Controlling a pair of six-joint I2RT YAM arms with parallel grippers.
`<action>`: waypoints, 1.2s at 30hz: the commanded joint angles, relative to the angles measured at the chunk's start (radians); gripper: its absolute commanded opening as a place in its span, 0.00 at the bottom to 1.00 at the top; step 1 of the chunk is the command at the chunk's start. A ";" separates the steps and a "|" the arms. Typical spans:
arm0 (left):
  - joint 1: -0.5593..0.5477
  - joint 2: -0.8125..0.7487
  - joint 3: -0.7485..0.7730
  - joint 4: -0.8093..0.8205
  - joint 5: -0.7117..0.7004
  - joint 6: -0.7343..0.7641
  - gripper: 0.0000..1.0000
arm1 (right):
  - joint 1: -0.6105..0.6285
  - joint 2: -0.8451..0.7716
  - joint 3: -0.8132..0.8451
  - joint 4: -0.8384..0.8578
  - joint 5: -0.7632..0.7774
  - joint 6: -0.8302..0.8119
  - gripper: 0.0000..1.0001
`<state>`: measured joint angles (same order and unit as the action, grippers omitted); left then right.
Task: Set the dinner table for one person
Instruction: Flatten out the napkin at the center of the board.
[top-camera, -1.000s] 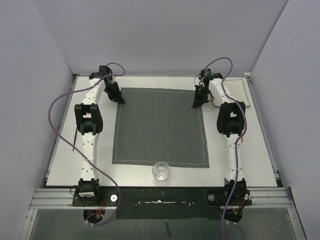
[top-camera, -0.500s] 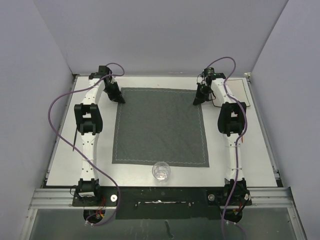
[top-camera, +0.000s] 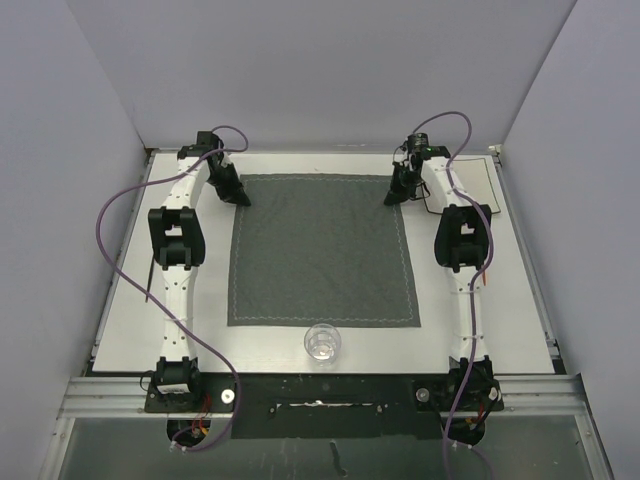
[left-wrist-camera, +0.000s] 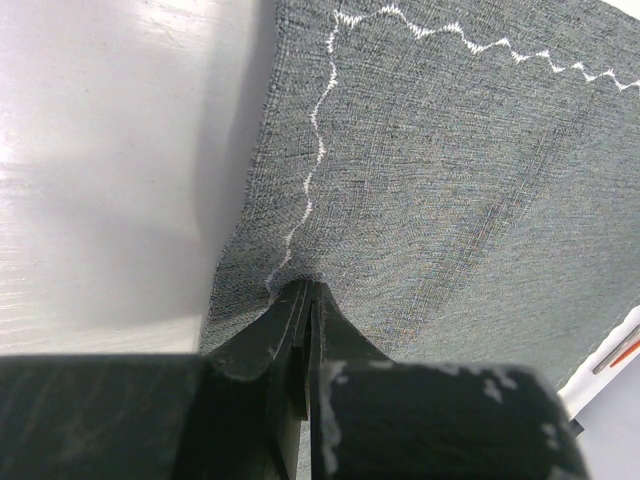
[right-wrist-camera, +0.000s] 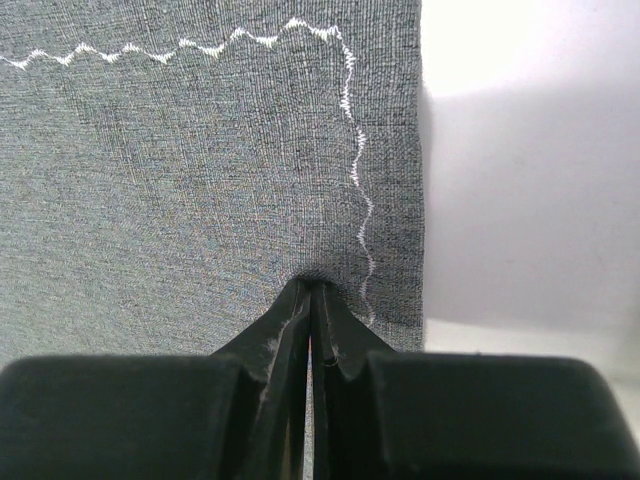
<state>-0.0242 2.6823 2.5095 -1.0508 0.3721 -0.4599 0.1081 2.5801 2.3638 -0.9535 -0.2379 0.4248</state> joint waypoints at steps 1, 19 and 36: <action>0.006 0.085 0.016 0.045 -0.042 0.008 0.00 | -0.009 0.022 0.038 0.060 0.003 0.000 0.00; 0.024 0.132 0.101 0.070 -0.032 -0.017 0.00 | -0.022 0.033 0.049 0.072 -0.014 0.009 0.00; 0.053 0.178 0.190 0.087 0.006 -0.026 0.03 | -0.024 0.020 0.015 0.081 -0.009 0.012 0.00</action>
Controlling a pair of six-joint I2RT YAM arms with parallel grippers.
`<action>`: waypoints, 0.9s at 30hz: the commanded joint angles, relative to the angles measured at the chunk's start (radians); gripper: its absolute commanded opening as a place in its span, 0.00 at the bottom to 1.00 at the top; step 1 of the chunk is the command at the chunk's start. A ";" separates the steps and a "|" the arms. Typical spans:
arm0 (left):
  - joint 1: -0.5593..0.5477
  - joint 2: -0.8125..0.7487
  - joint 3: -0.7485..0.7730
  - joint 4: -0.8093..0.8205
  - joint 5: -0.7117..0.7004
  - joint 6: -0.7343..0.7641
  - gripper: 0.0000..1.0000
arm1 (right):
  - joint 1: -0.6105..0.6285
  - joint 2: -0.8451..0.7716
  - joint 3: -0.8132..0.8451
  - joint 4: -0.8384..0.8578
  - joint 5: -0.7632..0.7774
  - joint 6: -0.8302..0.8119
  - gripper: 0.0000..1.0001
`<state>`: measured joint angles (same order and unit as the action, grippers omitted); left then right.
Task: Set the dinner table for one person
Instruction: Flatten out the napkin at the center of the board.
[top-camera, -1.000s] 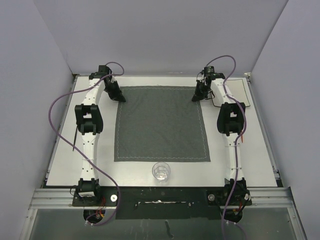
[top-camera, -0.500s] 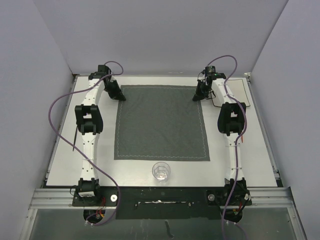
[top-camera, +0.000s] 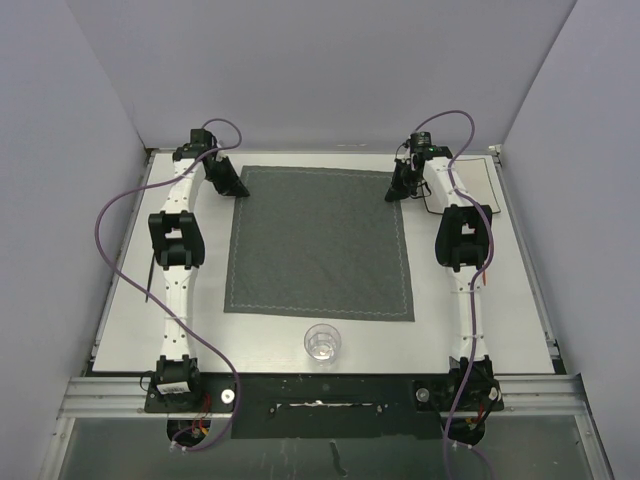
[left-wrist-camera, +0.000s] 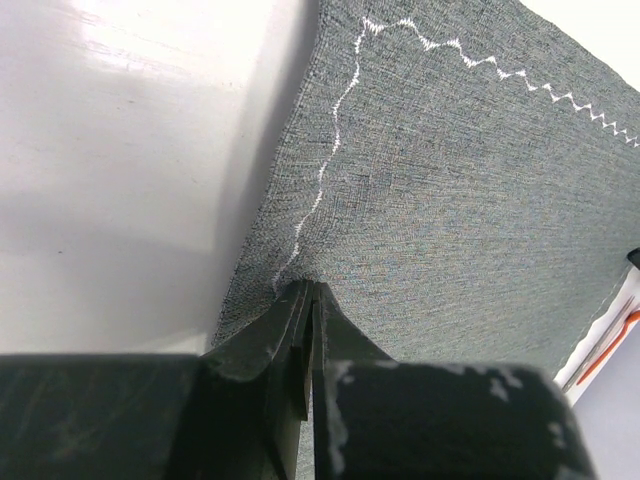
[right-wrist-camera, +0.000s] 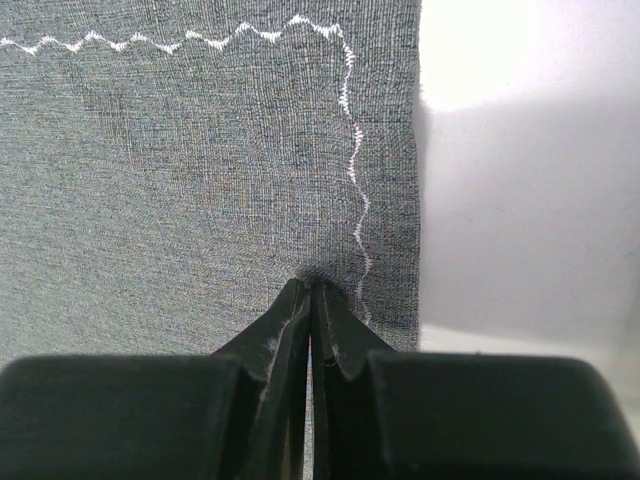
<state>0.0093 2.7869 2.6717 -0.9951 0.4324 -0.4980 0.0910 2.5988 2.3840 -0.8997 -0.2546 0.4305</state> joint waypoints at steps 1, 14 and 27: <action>0.020 0.075 0.028 0.032 -0.052 0.012 0.03 | -0.008 0.000 -0.005 0.028 0.008 0.005 0.00; 0.021 0.071 0.009 0.057 -0.001 0.022 0.11 | -0.007 -0.044 -0.052 0.095 0.014 -0.007 0.04; 0.012 -0.003 -0.093 0.117 0.025 0.032 0.23 | -0.017 -0.112 -0.084 0.184 -0.076 -0.045 0.14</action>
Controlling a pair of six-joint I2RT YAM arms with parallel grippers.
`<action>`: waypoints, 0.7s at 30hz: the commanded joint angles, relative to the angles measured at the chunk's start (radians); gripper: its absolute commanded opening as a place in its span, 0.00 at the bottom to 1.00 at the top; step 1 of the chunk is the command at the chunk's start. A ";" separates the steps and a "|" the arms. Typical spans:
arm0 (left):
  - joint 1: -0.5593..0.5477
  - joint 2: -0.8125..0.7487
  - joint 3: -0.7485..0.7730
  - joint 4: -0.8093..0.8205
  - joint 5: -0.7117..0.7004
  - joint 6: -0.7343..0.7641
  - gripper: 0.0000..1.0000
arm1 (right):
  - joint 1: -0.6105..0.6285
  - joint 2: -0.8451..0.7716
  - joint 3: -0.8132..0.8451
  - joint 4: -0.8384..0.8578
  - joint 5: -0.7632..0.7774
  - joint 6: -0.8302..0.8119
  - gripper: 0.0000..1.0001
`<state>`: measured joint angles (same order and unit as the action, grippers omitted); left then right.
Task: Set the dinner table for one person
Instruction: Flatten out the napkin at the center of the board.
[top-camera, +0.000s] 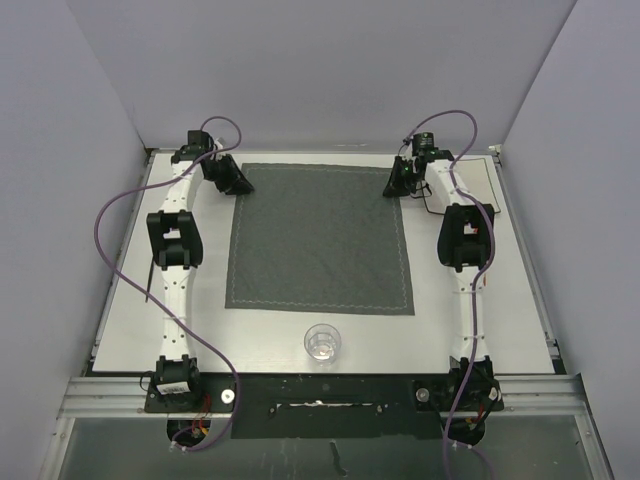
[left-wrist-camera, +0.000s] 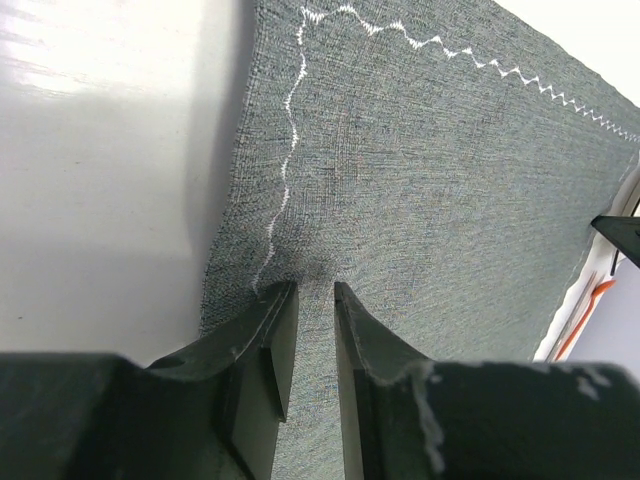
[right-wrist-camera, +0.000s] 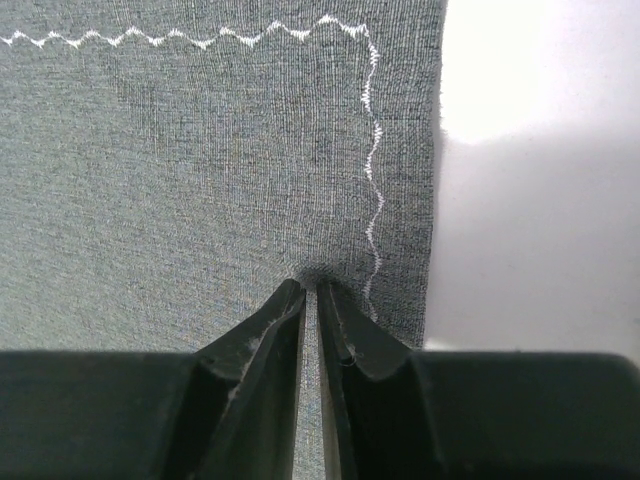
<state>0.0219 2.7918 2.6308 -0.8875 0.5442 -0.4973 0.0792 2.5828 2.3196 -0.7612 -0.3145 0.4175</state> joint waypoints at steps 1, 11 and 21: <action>0.000 -0.013 -0.056 0.013 -0.087 0.030 0.23 | -0.005 -0.107 -0.028 0.050 -0.020 -0.031 0.15; 0.000 -0.100 -0.159 0.039 -0.091 0.037 0.26 | -0.006 -0.175 -0.058 0.046 -0.025 -0.025 0.20; 0.000 -0.200 -0.204 0.059 -0.124 0.040 0.36 | -0.011 -0.184 0.033 -0.044 -0.061 -0.071 0.21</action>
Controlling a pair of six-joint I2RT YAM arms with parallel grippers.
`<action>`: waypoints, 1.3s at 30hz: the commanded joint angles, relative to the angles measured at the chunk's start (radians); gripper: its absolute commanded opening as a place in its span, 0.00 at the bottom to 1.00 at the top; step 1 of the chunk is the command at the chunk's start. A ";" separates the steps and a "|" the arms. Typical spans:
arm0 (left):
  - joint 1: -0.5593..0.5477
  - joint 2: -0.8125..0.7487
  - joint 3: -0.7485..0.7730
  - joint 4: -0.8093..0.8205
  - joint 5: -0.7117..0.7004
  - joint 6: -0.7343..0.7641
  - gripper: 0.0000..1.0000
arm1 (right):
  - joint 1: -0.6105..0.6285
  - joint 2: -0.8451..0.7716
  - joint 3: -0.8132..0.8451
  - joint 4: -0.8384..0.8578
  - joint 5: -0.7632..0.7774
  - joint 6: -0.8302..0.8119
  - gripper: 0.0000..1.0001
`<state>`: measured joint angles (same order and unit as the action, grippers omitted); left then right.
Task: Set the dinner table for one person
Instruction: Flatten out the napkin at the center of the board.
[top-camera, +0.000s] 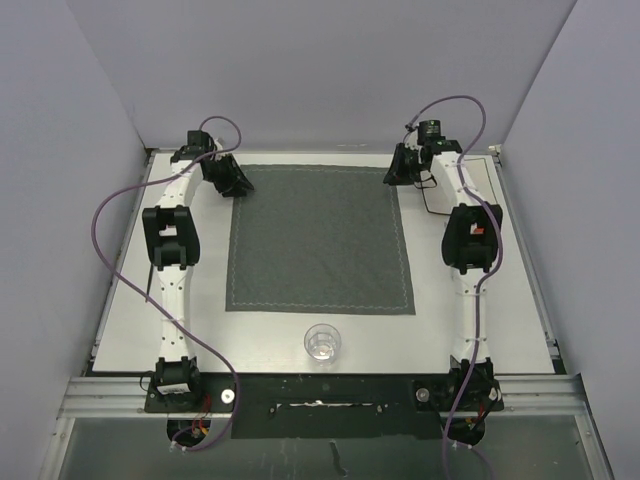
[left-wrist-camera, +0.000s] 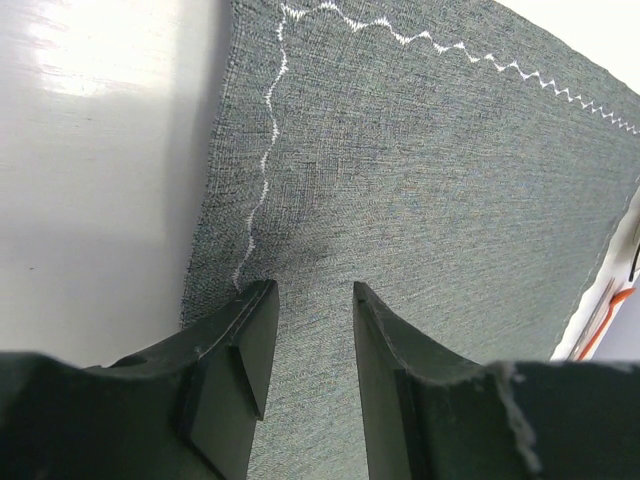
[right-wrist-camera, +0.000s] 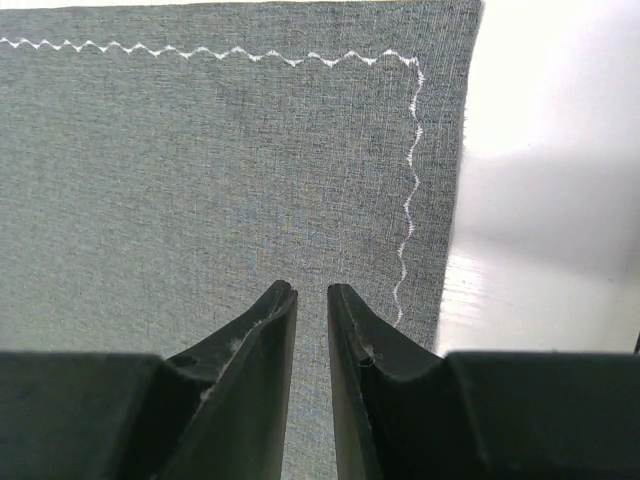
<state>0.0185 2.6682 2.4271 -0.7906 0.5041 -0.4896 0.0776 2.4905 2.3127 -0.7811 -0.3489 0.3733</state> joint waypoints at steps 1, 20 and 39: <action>0.003 -0.084 -0.002 -0.037 -0.085 0.033 0.36 | -0.009 -0.105 0.026 -0.021 -0.024 -0.025 0.21; 0.025 -0.054 0.146 0.044 0.180 -0.022 0.60 | -0.008 -0.424 -0.331 0.038 0.142 -0.061 0.27; 0.003 -0.094 -0.007 -0.061 -0.040 0.075 0.00 | 0.048 -0.105 -0.161 0.007 0.140 -0.064 0.00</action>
<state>0.0219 2.6453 2.3817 -0.8288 0.4961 -0.4412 0.1101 2.3997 2.0983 -0.7933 -0.2165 0.3199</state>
